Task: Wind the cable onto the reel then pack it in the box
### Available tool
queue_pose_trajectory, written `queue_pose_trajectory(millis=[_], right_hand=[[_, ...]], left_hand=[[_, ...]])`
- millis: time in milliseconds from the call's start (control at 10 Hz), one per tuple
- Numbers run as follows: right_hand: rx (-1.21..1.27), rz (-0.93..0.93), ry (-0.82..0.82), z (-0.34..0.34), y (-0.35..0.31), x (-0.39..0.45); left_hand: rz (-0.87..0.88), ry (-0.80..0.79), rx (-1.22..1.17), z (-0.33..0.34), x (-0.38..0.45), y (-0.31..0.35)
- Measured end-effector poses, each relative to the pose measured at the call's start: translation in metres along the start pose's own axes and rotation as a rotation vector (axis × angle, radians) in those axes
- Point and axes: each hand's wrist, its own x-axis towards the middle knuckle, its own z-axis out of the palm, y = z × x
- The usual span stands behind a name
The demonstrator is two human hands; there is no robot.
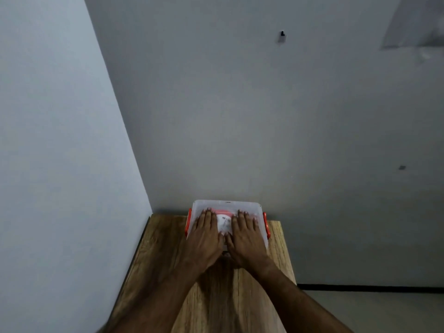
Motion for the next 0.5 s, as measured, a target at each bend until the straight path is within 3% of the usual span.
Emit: queue_pose_trajectory(millis=[100, 200, 300, 400, 500], right_hand=[[-0.063, 0.018, -0.015, -0.003, 0.0, 0.002], [-0.095, 0.01, -0.016, -0.001, -0.001, 0.002], [-0.083, 0.04, -0.065, 0.005, 0.003, 0.003], [-0.136, 0.005, 0.02, 0.005, 0.006, 0.001], [-0.11, 0.012, 0.239, -0.005, 0.009, 0.001]], left_hand=[[0.032, 0.17, -0.031, 0.009, 0.005, -0.007], [0.014, 0.051, 0.05, 0.002, 0.004, -0.003], [0.003, 0.056, 0.04, 0.011, 0.006, -0.004], [0.069, 0.142, 0.129, 0.002, 0.004, 0.002], [0.0, 0.264, 0.207, -0.016, -0.005, 0.018]])
